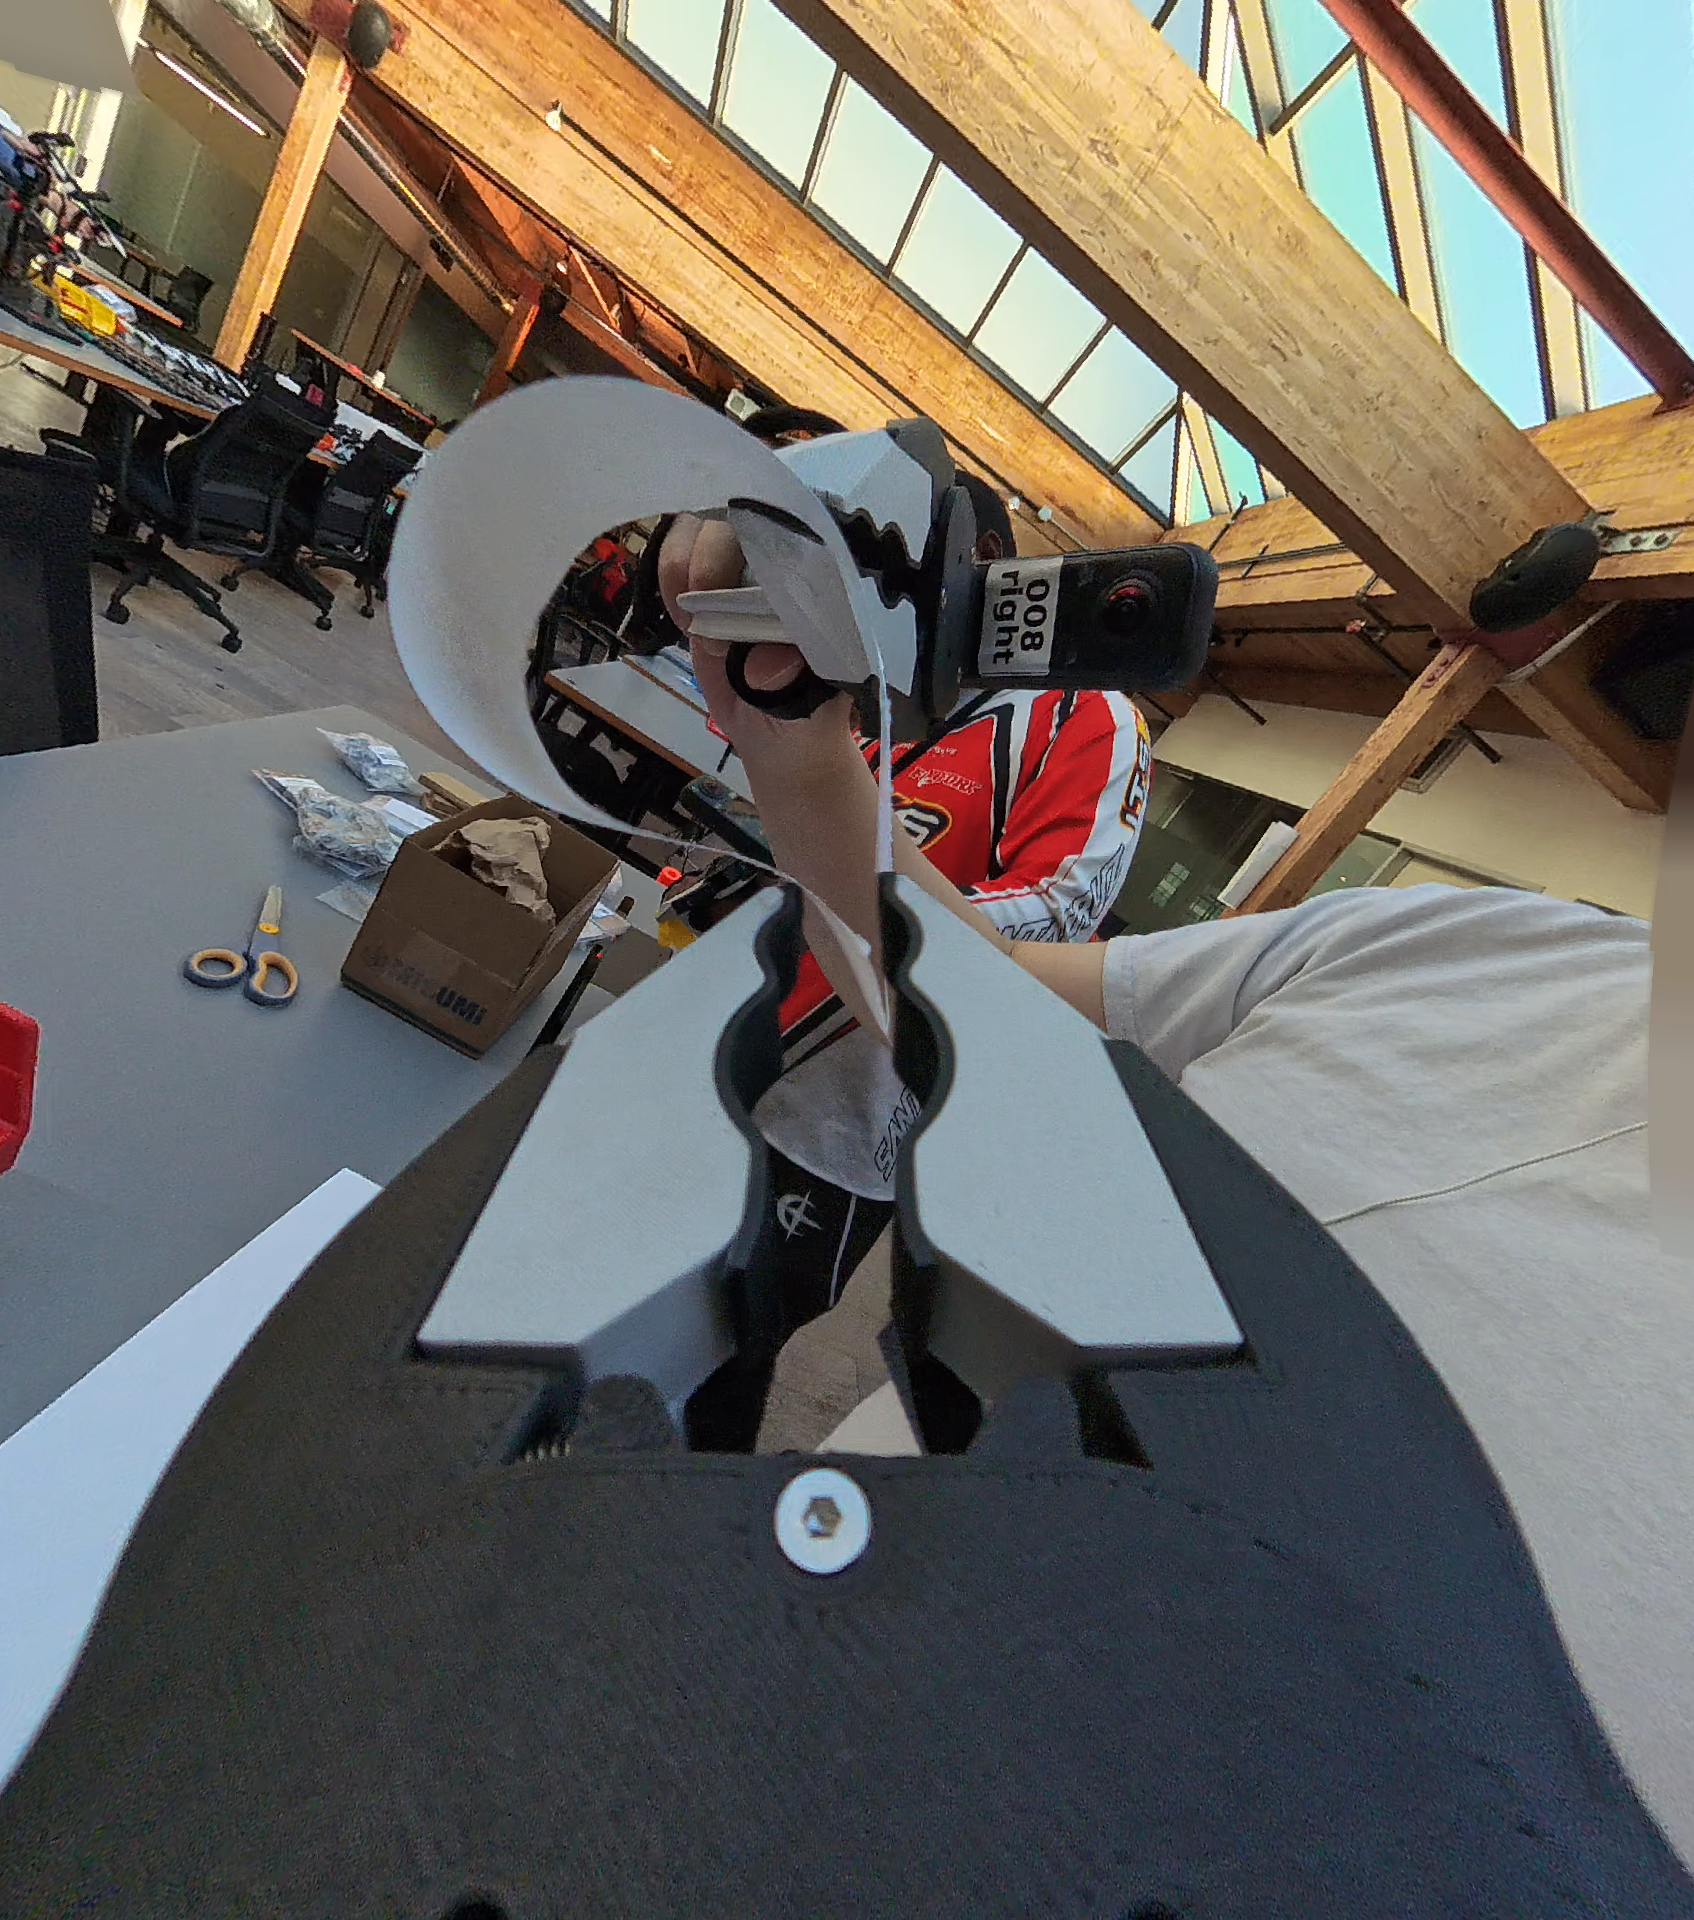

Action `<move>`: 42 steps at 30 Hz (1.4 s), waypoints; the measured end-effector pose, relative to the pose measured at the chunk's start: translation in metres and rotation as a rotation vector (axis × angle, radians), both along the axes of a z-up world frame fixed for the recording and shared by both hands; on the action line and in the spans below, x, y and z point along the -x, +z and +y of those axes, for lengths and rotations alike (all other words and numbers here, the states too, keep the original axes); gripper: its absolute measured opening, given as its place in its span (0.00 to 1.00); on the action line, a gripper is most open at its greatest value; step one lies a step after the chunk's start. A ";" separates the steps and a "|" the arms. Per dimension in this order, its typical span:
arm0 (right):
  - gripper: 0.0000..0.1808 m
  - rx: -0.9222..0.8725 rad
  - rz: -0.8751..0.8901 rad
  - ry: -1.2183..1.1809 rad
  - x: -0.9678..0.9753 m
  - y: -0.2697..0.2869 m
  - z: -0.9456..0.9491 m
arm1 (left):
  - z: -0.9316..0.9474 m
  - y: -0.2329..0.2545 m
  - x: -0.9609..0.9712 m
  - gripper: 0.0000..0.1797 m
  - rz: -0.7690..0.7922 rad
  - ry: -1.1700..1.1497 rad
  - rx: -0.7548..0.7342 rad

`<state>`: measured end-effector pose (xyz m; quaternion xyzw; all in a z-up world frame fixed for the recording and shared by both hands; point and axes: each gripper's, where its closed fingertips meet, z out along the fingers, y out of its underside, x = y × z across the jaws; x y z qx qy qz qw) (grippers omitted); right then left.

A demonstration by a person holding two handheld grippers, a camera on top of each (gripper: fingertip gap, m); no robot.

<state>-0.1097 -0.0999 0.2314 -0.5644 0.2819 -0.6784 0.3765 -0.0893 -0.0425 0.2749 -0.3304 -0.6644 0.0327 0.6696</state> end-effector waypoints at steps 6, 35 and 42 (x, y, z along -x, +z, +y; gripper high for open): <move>0.31 -0.040 0.018 0.095 0.023 -0.004 0.007 | 0.032 -0.012 -0.005 0.00 0.190 0.055 0.853; 0.12 -0.317 0.271 0.135 -0.011 0.061 0.085 | 0.023 -0.020 -0.006 0.00 0.191 0.163 1.434; 0.00 -0.285 0.292 0.054 -0.032 0.051 0.090 | 0.021 -0.021 -0.023 0.14 0.200 0.169 1.336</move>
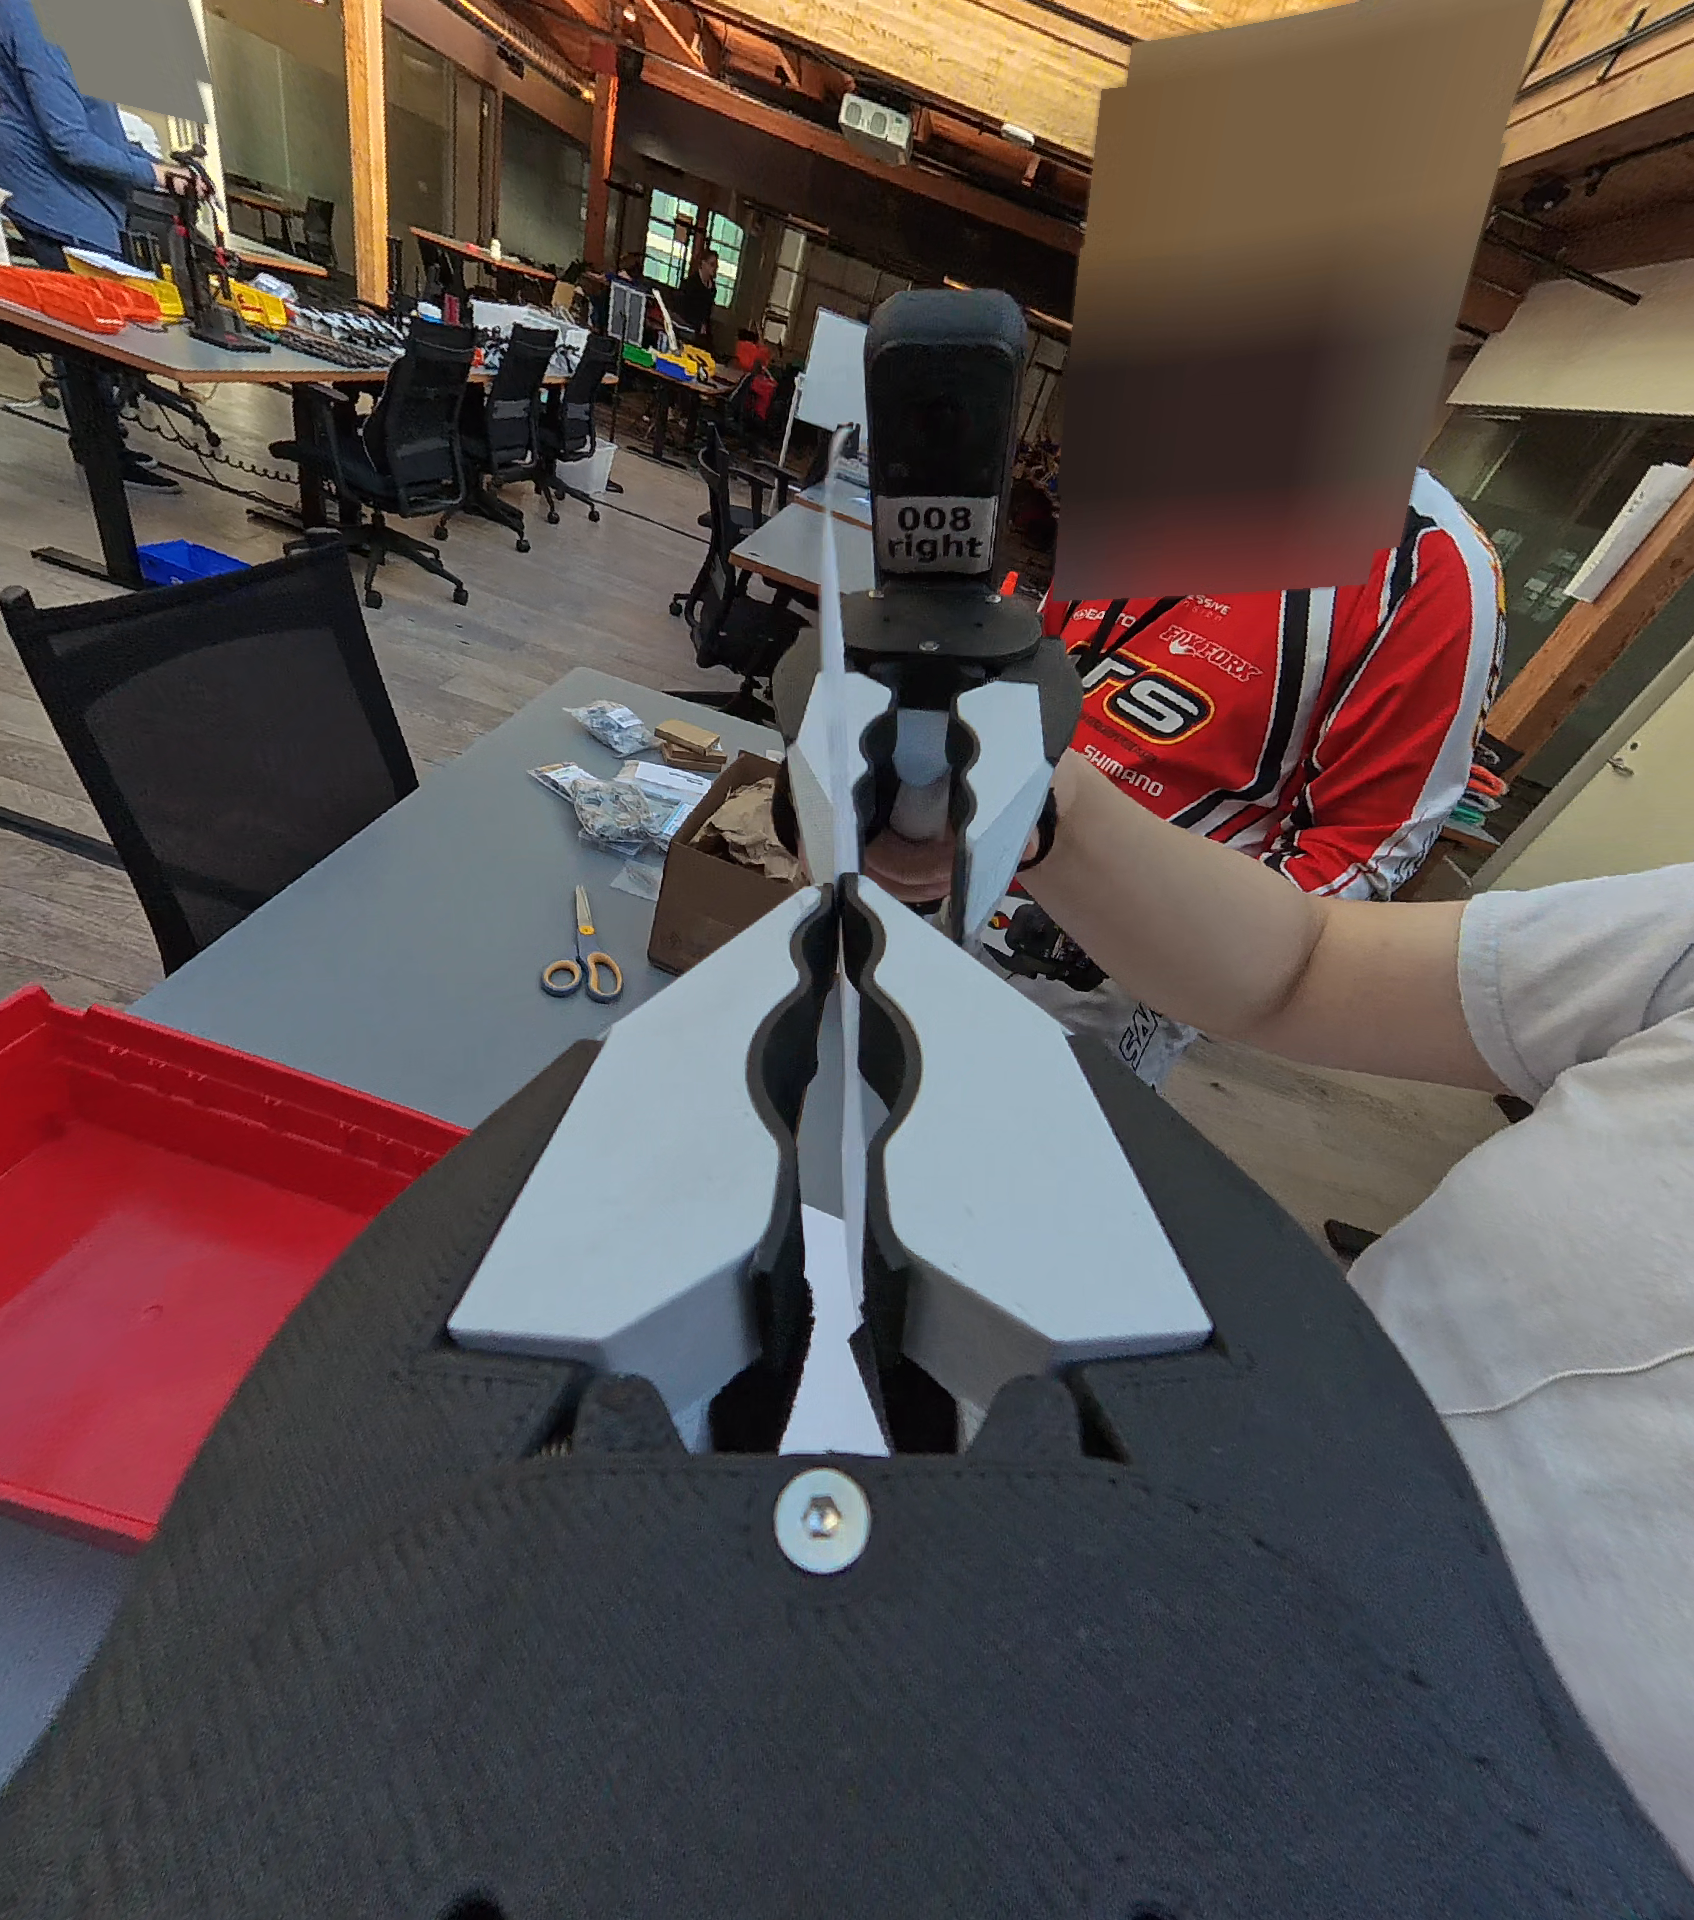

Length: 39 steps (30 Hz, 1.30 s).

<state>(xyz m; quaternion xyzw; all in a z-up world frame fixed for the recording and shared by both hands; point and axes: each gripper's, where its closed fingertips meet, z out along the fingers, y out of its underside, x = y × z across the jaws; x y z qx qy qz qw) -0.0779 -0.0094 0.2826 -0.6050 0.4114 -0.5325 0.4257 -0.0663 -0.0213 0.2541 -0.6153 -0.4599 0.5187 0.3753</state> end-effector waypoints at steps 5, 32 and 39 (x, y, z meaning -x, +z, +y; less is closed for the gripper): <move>0.00 0.049 0.027 -0.051 -0.007 -0.011 -0.001 | 0.037 0.037 -0.026 0.18 0.086 -0.188 -0.119; 0.03 0.255 0.150 -0.294 -0.028 -0.109 -0.021 | 0.088 0.052 -0.082 0.00 0.175 -0.315 0.089; 0.00 0.361 0.158 -0.252 -0.024 -0.136 -0.027 | 0.091 0.036 -0.101 0.06 0.157 -0.335 0.043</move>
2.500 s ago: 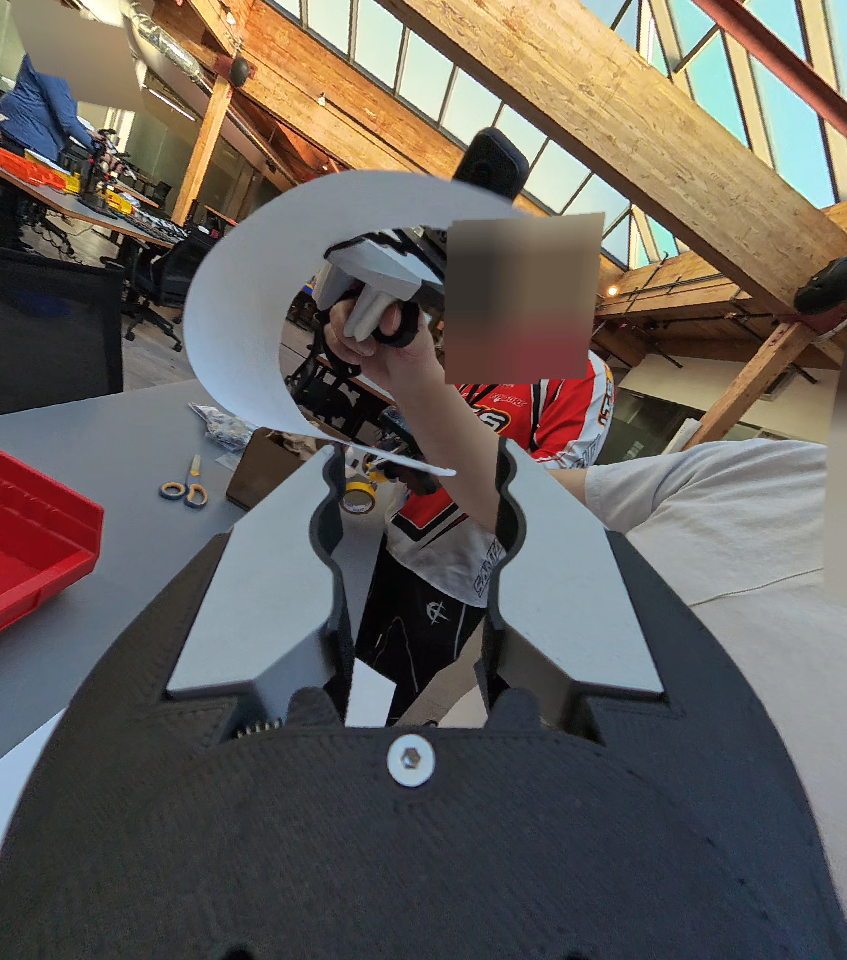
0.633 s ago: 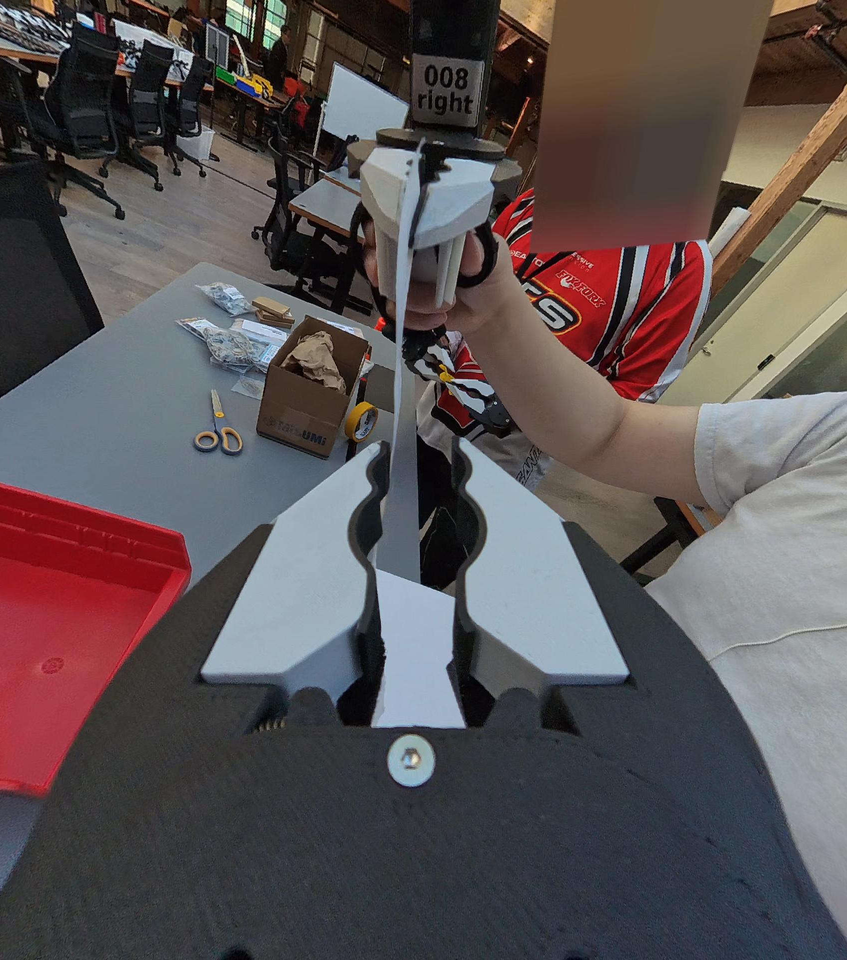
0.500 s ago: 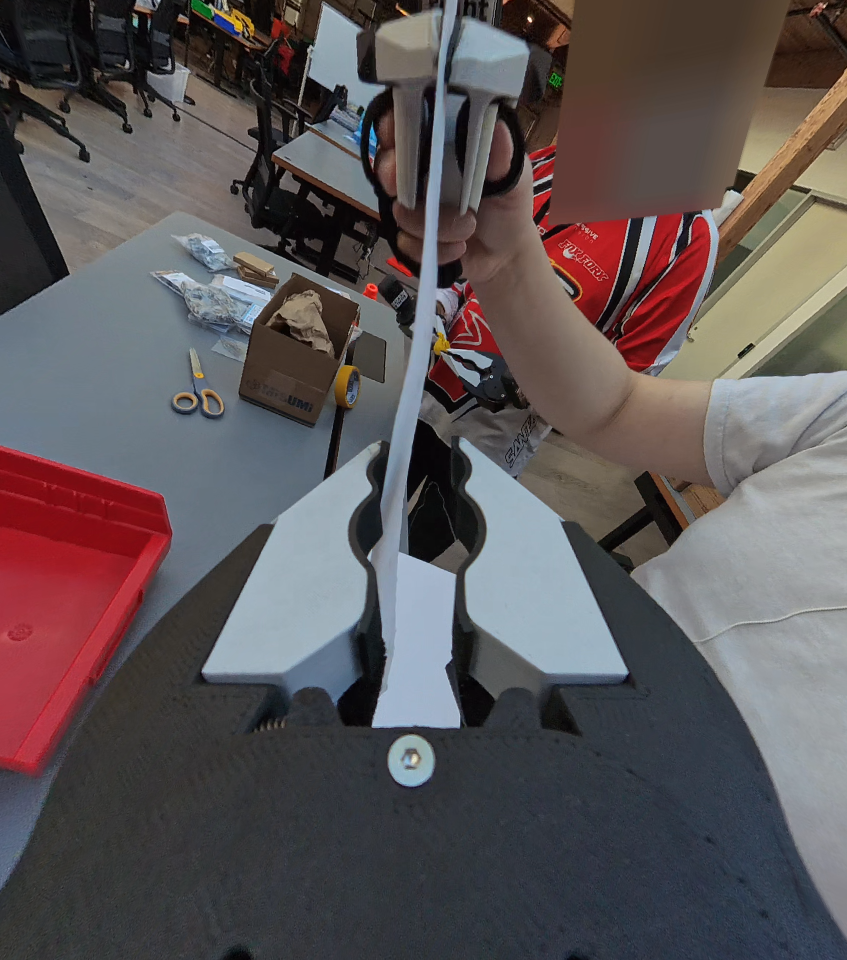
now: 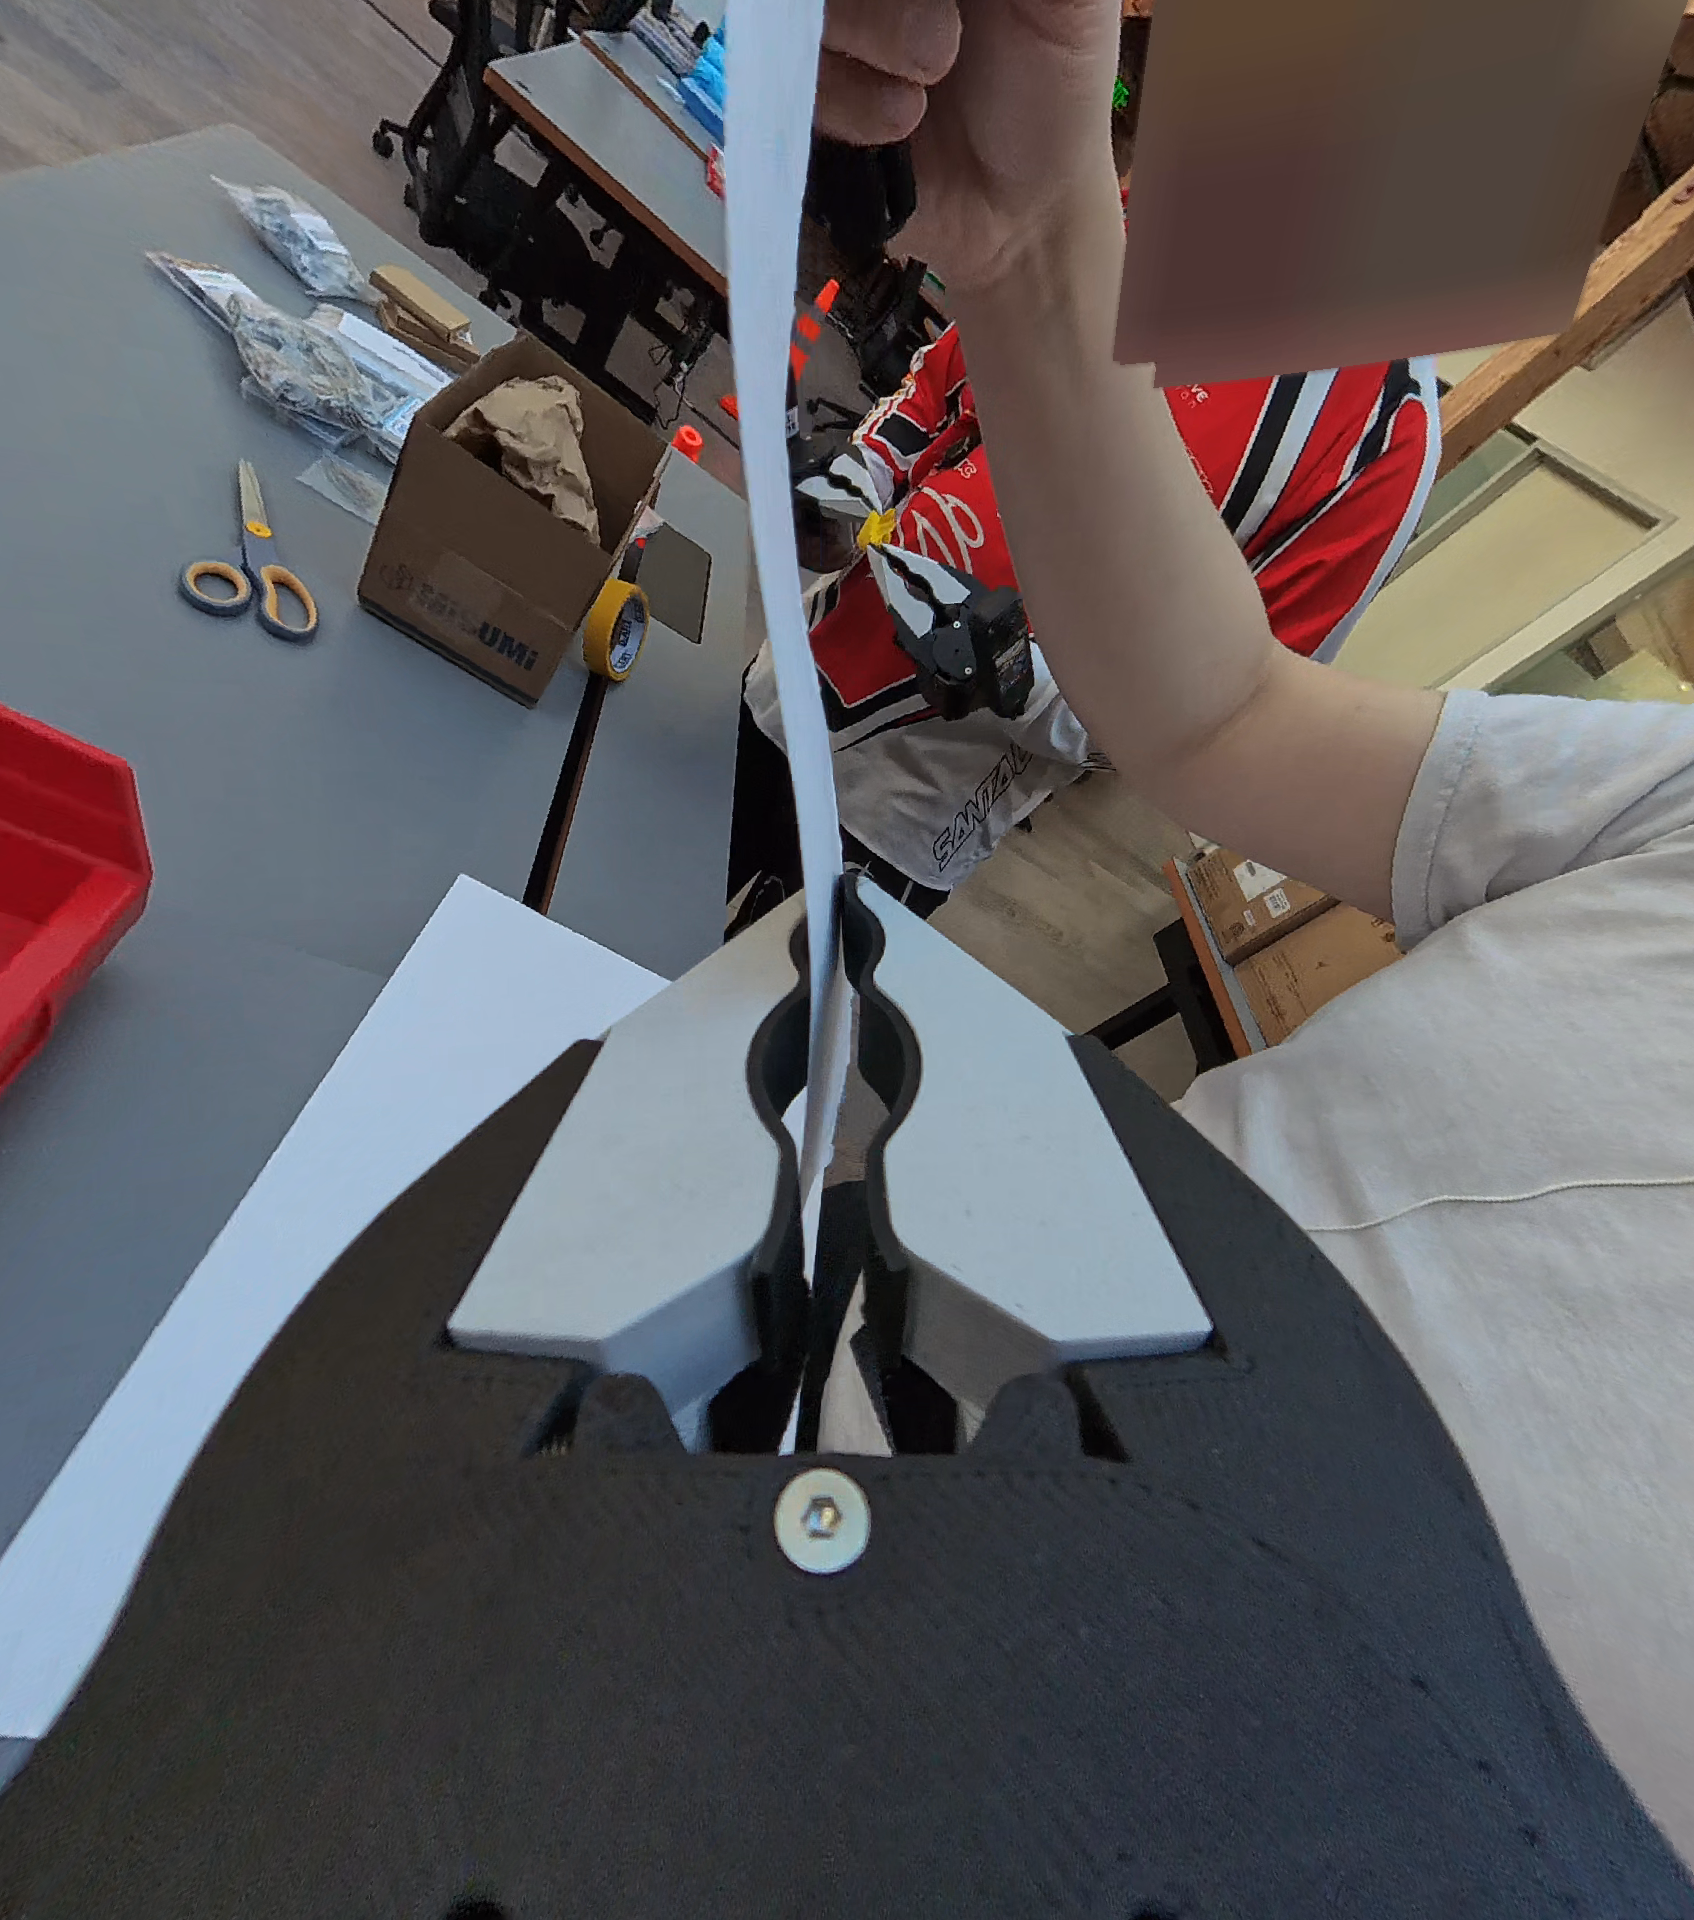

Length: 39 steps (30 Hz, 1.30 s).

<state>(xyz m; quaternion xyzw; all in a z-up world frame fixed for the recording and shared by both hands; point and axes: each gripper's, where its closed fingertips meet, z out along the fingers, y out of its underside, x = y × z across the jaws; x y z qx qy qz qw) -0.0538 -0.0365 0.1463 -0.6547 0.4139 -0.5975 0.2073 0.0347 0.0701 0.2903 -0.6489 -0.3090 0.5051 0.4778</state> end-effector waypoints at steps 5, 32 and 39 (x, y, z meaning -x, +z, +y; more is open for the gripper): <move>0.00 0.146 0.109 0.129 0.032 -0.079 -0.022 | 0.010 -0.121 -0.108 0.10 -0.198 -0.457 0.081; 0.00 0.875 0.203 0.699 0.050 -0.225 -0.142 | 0.098 -0.561 -0.403 0.13 -1.013 -0.862 0.589; 0.00 0.975 0.108 0.802 0.071 -0.240 -0.123 | 0.050 -0.561 -0.363 0.03 -0.960 -0.585 0.709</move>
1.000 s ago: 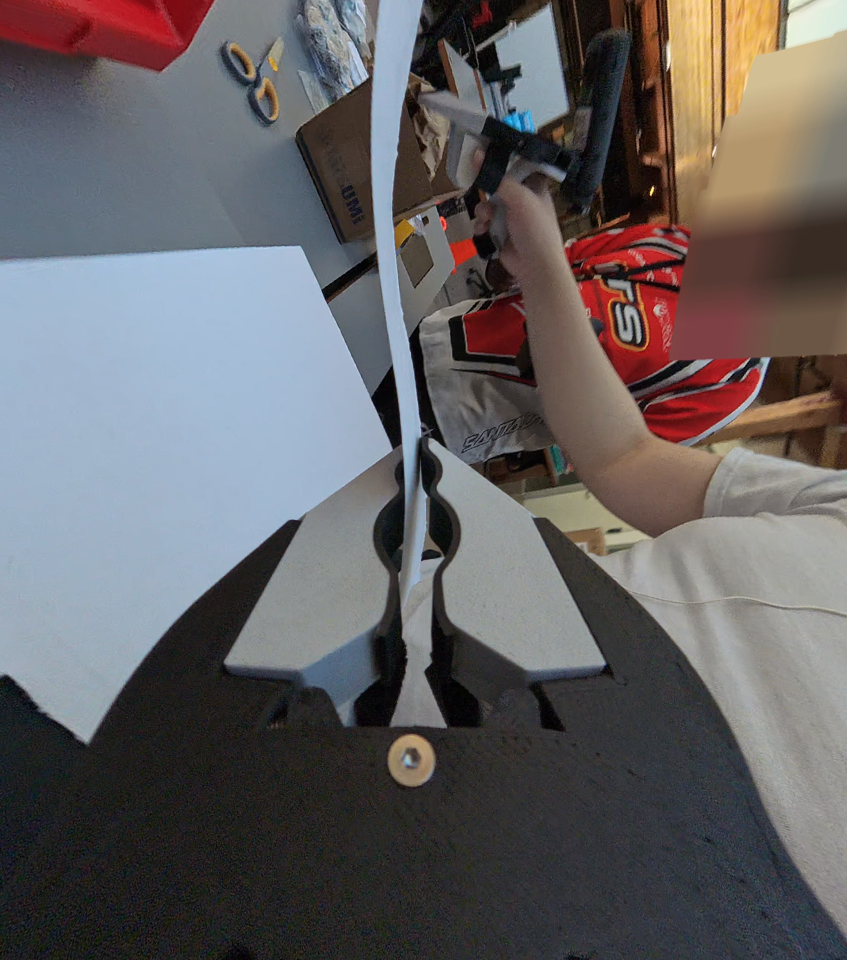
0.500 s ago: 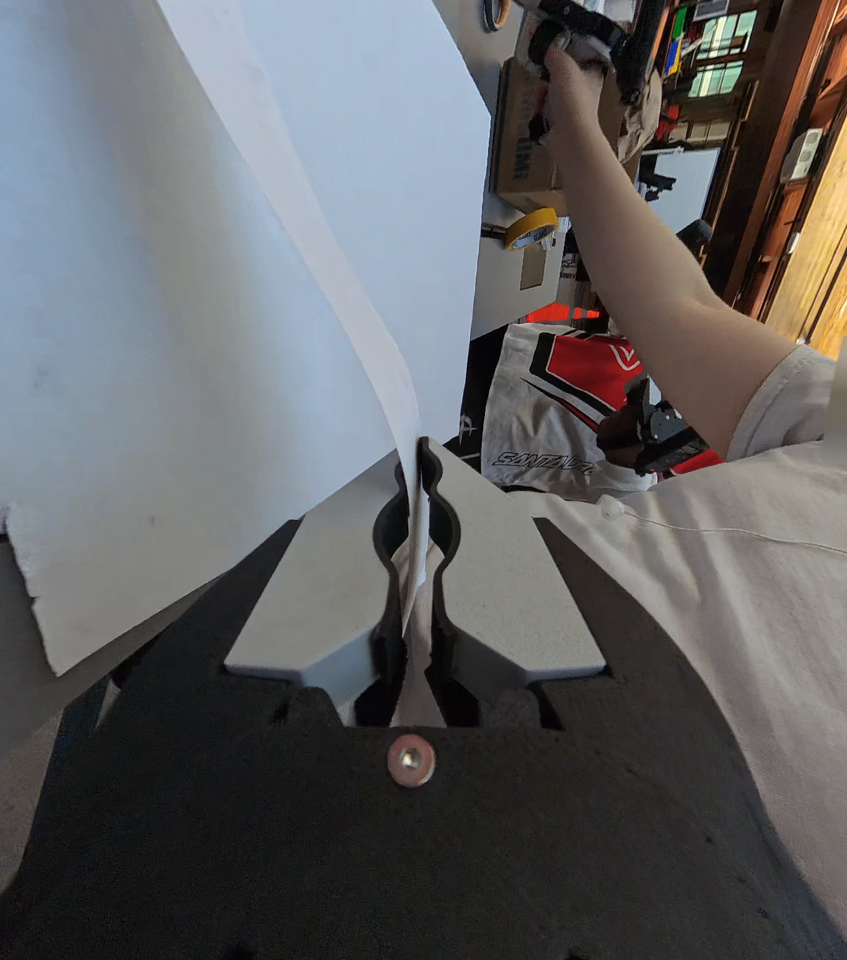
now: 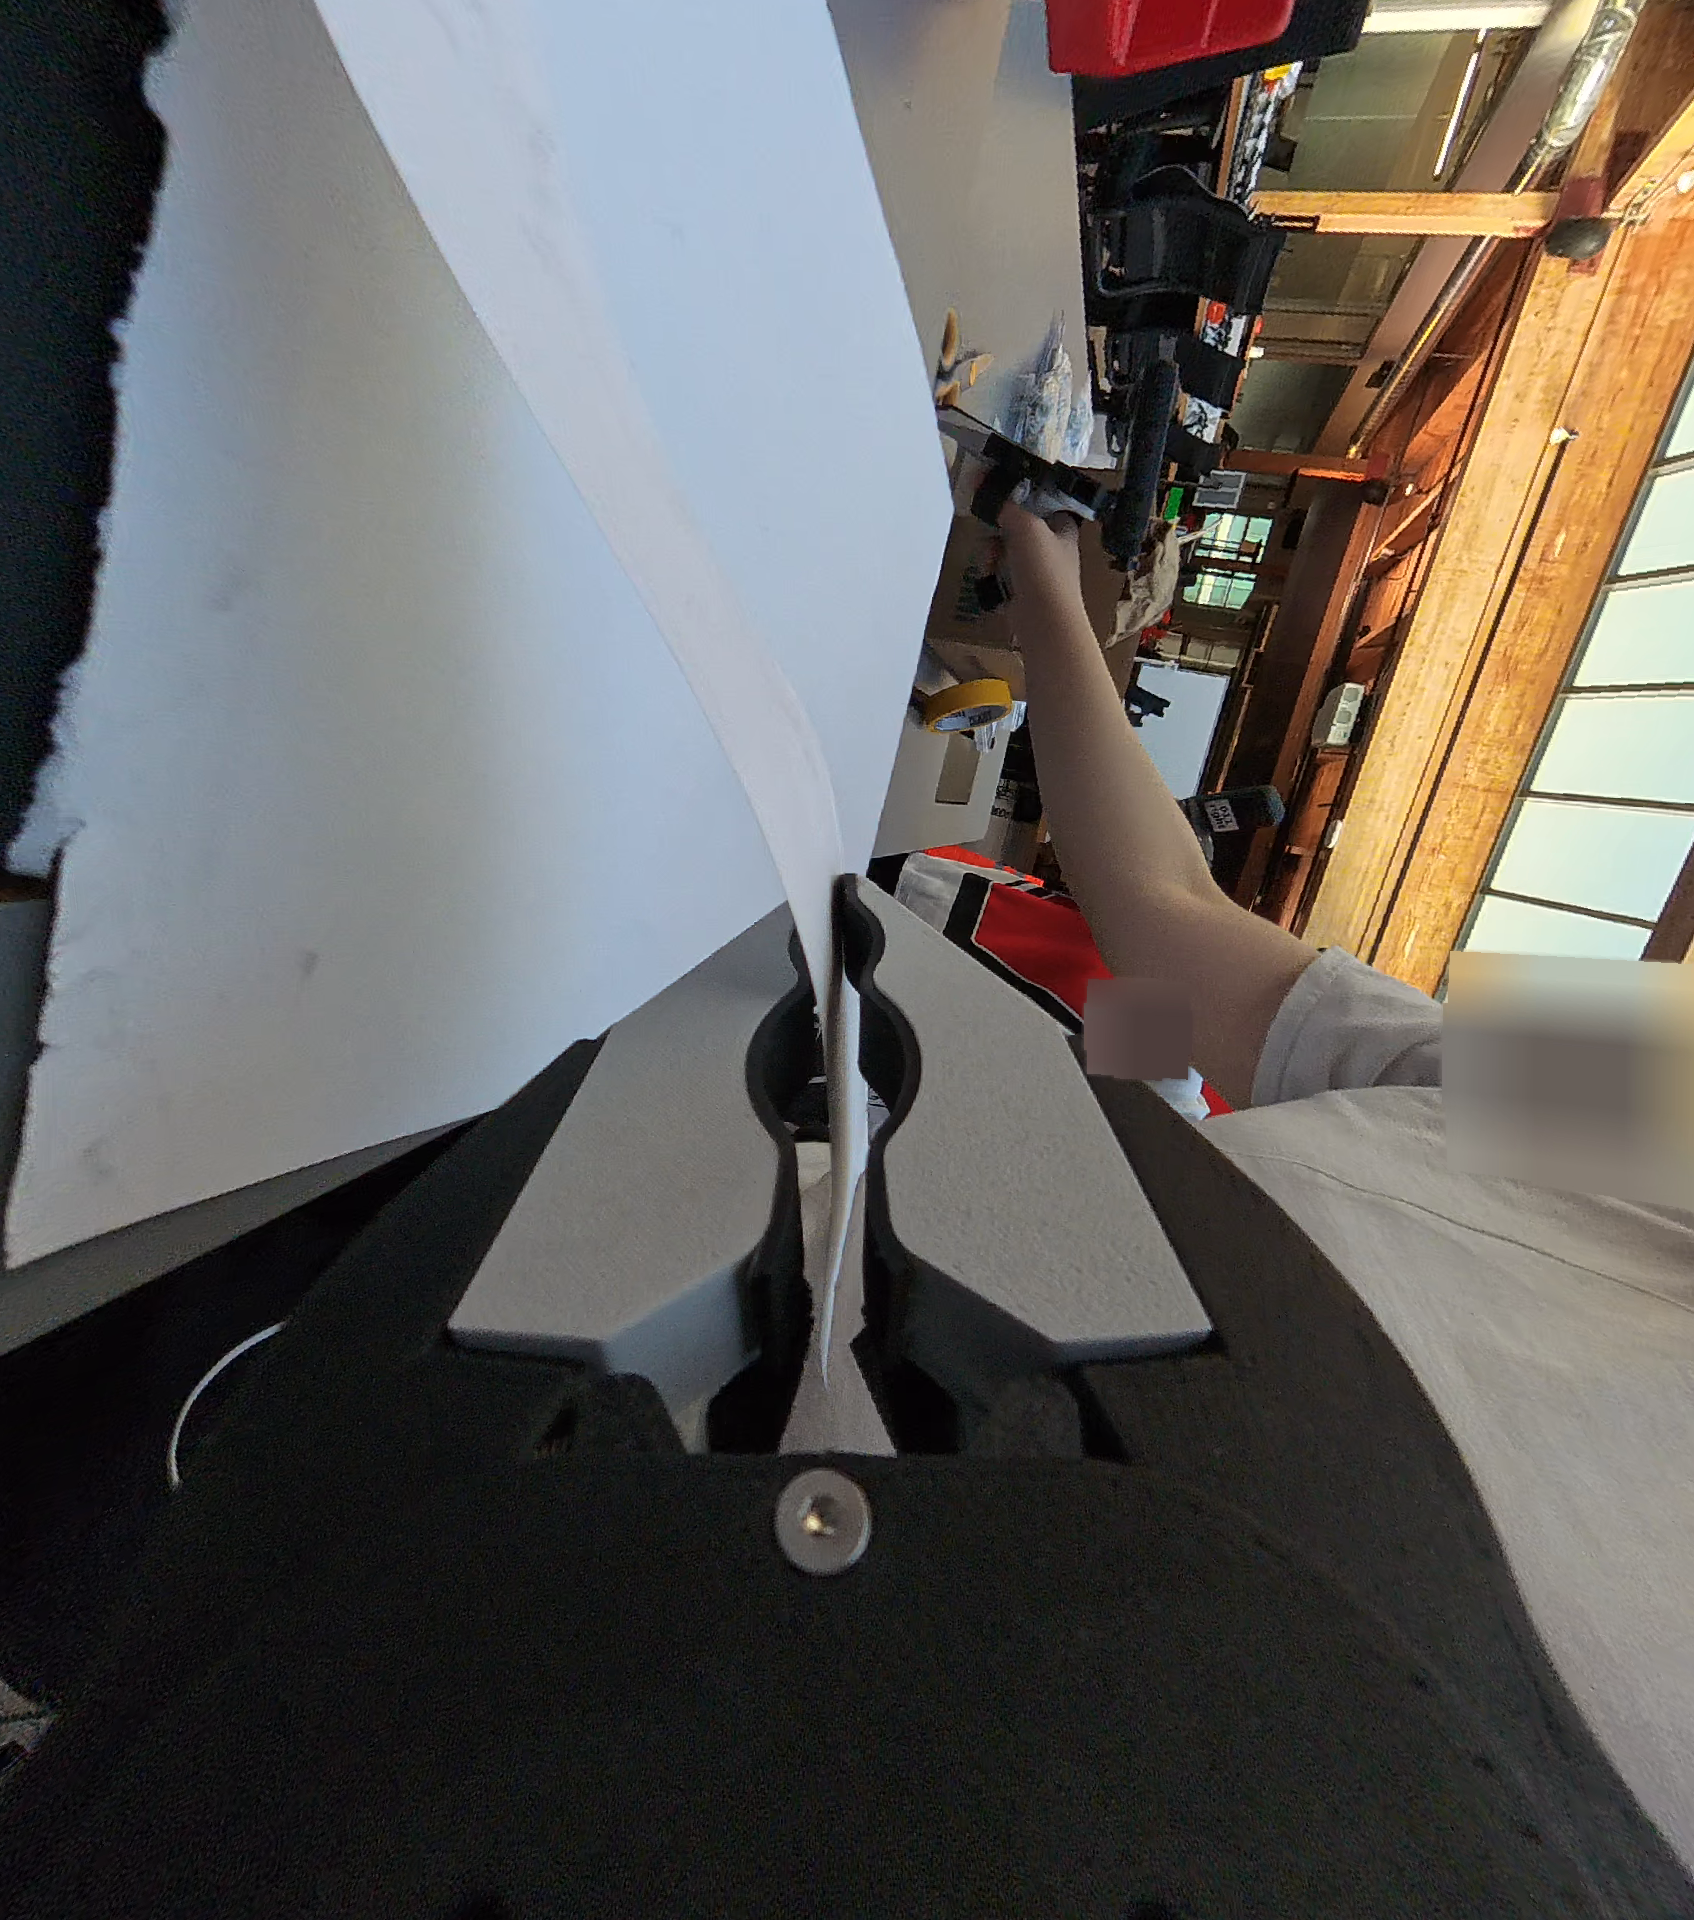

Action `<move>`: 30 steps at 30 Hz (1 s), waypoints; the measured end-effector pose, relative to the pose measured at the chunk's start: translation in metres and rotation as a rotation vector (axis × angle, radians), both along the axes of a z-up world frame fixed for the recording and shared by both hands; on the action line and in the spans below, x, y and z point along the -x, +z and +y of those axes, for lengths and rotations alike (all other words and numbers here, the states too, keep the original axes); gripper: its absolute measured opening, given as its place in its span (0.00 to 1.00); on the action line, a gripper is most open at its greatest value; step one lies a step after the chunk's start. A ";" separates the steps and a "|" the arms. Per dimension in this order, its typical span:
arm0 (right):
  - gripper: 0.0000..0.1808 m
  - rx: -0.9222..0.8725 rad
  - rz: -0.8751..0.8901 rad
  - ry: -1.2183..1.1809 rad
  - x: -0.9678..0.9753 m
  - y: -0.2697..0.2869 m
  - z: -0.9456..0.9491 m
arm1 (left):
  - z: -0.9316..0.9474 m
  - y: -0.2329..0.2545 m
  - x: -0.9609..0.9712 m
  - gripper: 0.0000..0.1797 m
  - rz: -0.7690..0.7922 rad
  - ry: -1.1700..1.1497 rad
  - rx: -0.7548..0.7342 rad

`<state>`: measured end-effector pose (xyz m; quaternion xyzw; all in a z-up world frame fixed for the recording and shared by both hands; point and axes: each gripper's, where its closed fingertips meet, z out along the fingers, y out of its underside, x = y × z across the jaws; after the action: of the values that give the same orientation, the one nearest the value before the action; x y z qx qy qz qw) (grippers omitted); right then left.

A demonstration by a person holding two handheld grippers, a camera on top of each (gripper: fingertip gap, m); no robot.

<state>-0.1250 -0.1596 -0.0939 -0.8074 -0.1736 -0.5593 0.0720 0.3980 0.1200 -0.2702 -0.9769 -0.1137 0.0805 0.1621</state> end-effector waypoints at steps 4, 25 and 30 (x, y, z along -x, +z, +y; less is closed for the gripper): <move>0.07 0.027 -0.026 -0.012 -0.006 -0.016 0.009 | -0.072 0.028 0.055 0.03 0.169 0.117 0.023; 0.33 -0.230 -0.026 -0.468 -0.232 0.054 0.028 | -0.263 0.127 0.163 0.03 0.810 0.306 -0.114; 0.31 -0.047 0.073 -0.529 -0.340 -0.030 0.040 | -0.271 0.129 0.153 0.04 0.849 0.361 -0.139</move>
<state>0.2155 -0.1201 -0.1244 -0.8424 0.0589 -0.5332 -0.0517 0.2445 -0.1510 -0.1412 -0.8087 -0.2108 0.4925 0.2429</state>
